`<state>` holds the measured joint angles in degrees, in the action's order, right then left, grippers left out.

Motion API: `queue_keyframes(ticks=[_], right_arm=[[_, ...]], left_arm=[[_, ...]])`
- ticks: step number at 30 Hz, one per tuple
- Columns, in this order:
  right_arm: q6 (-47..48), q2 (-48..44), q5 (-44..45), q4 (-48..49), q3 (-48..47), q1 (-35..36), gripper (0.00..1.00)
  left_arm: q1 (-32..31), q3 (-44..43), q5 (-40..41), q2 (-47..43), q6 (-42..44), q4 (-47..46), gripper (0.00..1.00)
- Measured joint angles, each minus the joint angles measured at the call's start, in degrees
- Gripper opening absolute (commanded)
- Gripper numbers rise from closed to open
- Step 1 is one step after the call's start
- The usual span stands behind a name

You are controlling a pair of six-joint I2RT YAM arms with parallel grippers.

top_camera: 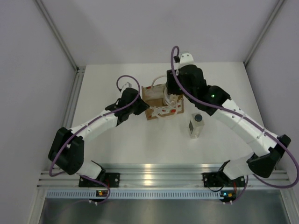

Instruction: Take the personal care products out of the canvas bag

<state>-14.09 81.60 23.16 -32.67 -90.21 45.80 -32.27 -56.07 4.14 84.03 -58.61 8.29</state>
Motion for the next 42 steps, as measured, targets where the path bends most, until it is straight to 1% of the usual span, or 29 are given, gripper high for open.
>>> queue_keyframes(ticks=[3,8,10,14,21,23,26,32,34,38,39,40,42], right_arm=[[0.00,-3.54,-1.46,-1.51,-0.24,-3.39,0.00],[0.66,-9.57,-3.74,-2.56,0.70,-15.39,0.00],[1.84,-12.46,-3.30,-2.56,3.02,-19.34,0.00],[3.98,-18.01,-3.91,-2.45,10.05,-24.87,0.00],[4.98,-27.04,-7.74,1.25,31.63,-33.42,0.00],[5.01,-28.46,-8.33,2.25,37.38,-34.82,0.00],[4.98,-32.20,-10.91,7.02,46.88,-35.10,0.00],[4.94,-39.54,-17.05,16.70,61.35,-35.10,0.00],[5.16,-39.65,-18.34,19.02,63.41,-35.10,0.00],[5.25,-38.82,-19.43,21.84,64.13,-35.10,0.00],[5.33,-38.47,-19.41,22.36,64.26,-35.10,0.03],[5.38,-38.25,-19.41,22.80,64.30,-35.10,0.09],[5.35,-38.16,-19.41,23.08,64.35,-35.10,0.16]], left_arm=[[0.00,0.00,0.20,0.00,-0.02,0.00,0.00],[0.00,0.00,0.26,0.00,-0.22,0.00,0.00],[0.00,0.00,0.33,0.00,-0.24,0.00,0.00],[0.00,0.00,0.37,0.00,-0.26,0.00,0.00],[0.00,-0.09,0.22,0.00,-0.20,0.04,0.00],[0.00,-0.20,0.20,0.02,-0.15,0.15,0.00],[0.00,-0.39,0.17,0.04,0.04,0.46,0.00],[0.04,-0.85,-0.11,0.15,0.22,0.94,0.00],[0.04,-1.14,-0.22,0.15,0.28,1.07,0.00],[0.07,-1.27,-0.26,0.37,0.28,1.33,0.00],[0.09,-1.31,-0.28,0.50,0.28,1.36,0.00],[0.11,-1.38,-0.28,0.63,0.28,1.42,0.00],[0.17,-1.60,-0.31,0.79,0.26,1.49,0.00]])
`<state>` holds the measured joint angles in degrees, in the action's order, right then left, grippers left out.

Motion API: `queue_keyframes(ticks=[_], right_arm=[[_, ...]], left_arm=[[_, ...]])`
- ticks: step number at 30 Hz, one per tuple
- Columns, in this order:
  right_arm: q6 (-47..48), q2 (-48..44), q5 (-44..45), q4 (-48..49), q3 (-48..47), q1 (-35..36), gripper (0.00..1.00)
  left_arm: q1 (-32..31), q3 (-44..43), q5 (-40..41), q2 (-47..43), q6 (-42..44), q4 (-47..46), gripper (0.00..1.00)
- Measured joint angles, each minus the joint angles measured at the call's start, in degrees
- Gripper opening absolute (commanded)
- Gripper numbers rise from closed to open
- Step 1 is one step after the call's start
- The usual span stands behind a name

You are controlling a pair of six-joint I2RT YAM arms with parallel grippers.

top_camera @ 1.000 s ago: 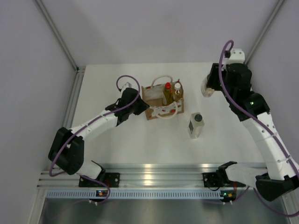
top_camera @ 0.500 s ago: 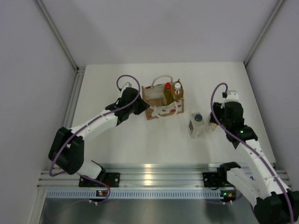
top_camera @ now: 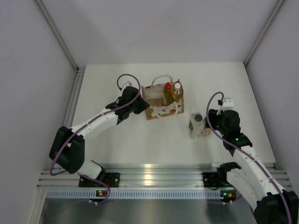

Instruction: Take the personal care products out of the canvas bag

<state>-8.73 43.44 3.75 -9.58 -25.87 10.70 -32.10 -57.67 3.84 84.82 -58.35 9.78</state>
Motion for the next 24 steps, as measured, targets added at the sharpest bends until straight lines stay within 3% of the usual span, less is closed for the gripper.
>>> queue_keyframes(ticks=[3,8,11,19,24], right_arm=[[-0.04,-0.02,-0.07,0.02,0.02,0.00,0.36],[-0.04,-0.02,-0.35,-0.42,-0.15,0.00,0.48],[-0.28,0.04,-0.37,-1.22,-0.57,0.00,0.52],[-0.98,-0.33,-0.42,-2.21,-5.88,0.00,0.65],[-0.87,-1.05,-0.57,-1.84,-9.42,0.00,0.66]], left_arm=[[0.04,-0.31,-0.02,0.09,0.02,0.17,0.06],[0.07,-0.31,-0.02,0.09,0.02,0.35,0.16],[0.09,-0.31,-0.04,0.09,0.07,0.37,0.22],[0.09,-0.46,-0.20,0.09,0.02,0.31,0.22],[0.09,-0.52,-0.22,0.09,0.02,0.31,0.22]])
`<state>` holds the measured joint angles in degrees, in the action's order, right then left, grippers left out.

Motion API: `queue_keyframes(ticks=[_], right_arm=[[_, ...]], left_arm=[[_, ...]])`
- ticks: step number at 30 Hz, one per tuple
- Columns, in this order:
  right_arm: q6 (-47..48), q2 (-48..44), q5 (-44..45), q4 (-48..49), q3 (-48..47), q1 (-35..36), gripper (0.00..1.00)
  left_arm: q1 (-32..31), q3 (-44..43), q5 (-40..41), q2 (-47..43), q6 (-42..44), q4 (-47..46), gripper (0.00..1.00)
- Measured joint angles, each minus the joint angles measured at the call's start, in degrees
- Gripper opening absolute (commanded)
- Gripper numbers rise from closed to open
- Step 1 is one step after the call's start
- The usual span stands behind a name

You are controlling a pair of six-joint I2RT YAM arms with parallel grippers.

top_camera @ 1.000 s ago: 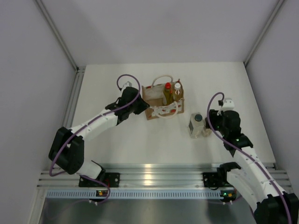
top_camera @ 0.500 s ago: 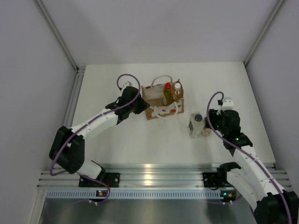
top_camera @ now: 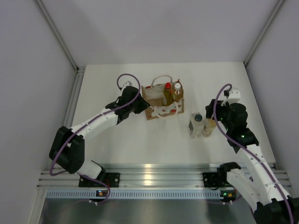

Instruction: Take the personal care products out of the canvas bag

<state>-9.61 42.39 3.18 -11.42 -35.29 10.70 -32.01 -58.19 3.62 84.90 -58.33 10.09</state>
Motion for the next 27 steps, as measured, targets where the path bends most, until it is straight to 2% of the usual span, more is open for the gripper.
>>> queue_keyframes(ticks=[6,10,13,17,19,22,27], right_arm=[[-1.01,0.44,-2.16,-1.46,-2.32,0.00,0.65],[-3.48,2.51,-5.35,-2.73,-8.63,1.03,0.61],[-4.74,6.12,-5.14,-2.64,-15.02,6.08,0.61],[-4.09,14.03,0.09,-2.27,-23.02,20.00,0.60],[-3.87,19.82,3.13,-2.12,-27.04,24.61,0.59],[-3.58,27.98,7.41,-1.92,-30.95,27.91,0.59],[-3.28,37.86,11.28,-2.69,-34.91,28.68,0.59]], left_arm=[[0.00,-0.09,-0.02,0.00,0.04,0.02,0.23],[0.00,-0.11,0.00,0.00,0.04,0.00,0.24],[0.00,-0.11,0.00,0.00,0.11,-0.04,0.30],[0.00,-0.11,-0.22,-0.02,0.39,-0.04,0.44],[0.00,-0.20,-0.24,-0.02,0.87,0.02,0.54],[0.00,-0.92,-0.17,-0.02,1.84,0.63,0.66],[0.00,-3.04,0.83,-1.68,4.81,2.99,0.81]])
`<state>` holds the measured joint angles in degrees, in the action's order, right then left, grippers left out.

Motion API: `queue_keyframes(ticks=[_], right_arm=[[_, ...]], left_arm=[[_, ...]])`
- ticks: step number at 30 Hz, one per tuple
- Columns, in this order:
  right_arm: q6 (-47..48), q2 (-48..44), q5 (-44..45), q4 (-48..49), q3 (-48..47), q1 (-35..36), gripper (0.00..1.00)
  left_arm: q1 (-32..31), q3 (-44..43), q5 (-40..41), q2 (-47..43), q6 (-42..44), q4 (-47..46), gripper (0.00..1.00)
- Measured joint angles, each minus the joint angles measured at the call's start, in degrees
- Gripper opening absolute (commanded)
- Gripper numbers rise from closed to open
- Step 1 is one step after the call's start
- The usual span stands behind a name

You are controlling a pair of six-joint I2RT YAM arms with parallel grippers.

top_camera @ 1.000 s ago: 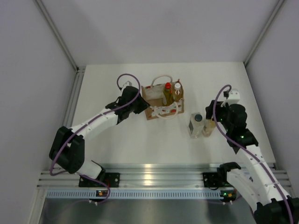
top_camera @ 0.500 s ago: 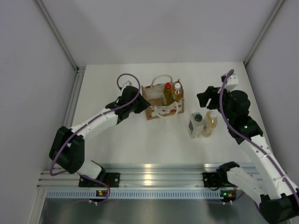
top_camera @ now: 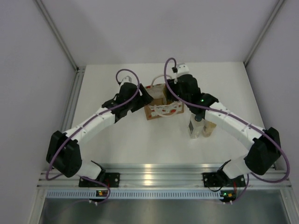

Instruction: Take the personal care products out of the canvas bag

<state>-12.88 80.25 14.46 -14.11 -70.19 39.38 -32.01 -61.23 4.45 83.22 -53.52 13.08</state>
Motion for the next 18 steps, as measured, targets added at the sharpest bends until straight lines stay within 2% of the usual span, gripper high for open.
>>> queue_keyframes(ticks=[1,7,18], right_arm=[[0.28,1.66,0.68,-0.17,-0.96,0.00,0.59],[1.44,8.02,2.99,-0.22,-6.88,0.00,0.58],[2.91,14.58,5.55,-0.24,-10.23,-0.02,0.56]], left_arm=[[0.00,-0.66,0.74,-0.92,0.87,1.09,0.89],[0.00,-3.28,4.68,-8.22,4.76,6.36,0.98],[0.00,-4.66,9.66,-28.41,13.53,21.94,0.98]])
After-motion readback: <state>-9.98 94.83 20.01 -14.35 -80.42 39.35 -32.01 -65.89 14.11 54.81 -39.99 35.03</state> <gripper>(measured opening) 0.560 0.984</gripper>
